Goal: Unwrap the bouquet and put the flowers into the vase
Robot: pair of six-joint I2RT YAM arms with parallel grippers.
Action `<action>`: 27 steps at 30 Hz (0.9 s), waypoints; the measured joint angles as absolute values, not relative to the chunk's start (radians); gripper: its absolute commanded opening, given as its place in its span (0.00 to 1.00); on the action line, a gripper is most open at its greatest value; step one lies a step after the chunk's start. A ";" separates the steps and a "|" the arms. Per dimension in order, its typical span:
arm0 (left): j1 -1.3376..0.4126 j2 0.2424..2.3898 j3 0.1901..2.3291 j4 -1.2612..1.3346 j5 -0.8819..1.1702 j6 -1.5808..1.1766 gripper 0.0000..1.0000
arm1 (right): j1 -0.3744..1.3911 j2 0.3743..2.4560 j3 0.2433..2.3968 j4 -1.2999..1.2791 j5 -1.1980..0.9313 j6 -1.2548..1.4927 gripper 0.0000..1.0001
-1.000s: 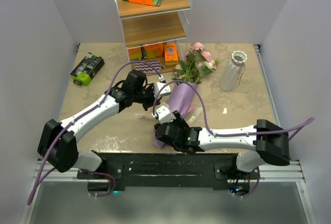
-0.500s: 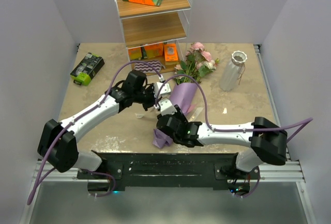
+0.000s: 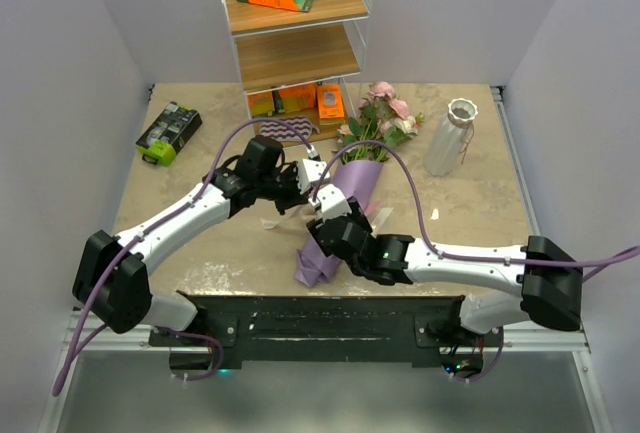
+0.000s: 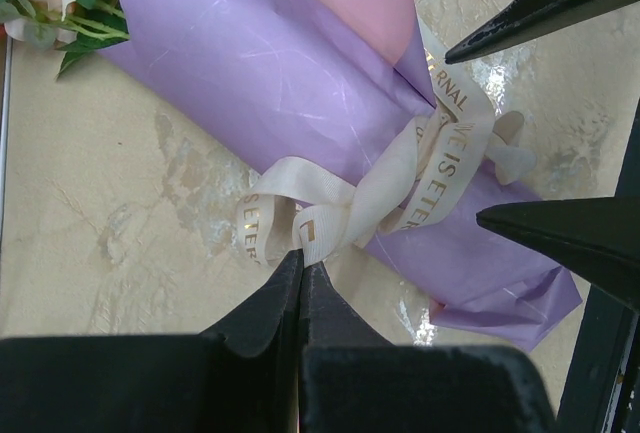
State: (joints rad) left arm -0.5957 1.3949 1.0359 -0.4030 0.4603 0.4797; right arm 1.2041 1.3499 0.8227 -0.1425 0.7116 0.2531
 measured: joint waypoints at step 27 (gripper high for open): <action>-0.582 1.396 1.036 -0.406 0.461 0.479 0.00 | 1.217 1.567 0.883 -0.201 0.855 0.213 0.56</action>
State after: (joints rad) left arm -0.5823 1.3956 1.0359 -0.4065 0.4606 0.4789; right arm 1.2167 1.5665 0.8825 -0.2008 0.8547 0.2131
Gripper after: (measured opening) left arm 0.015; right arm 0.574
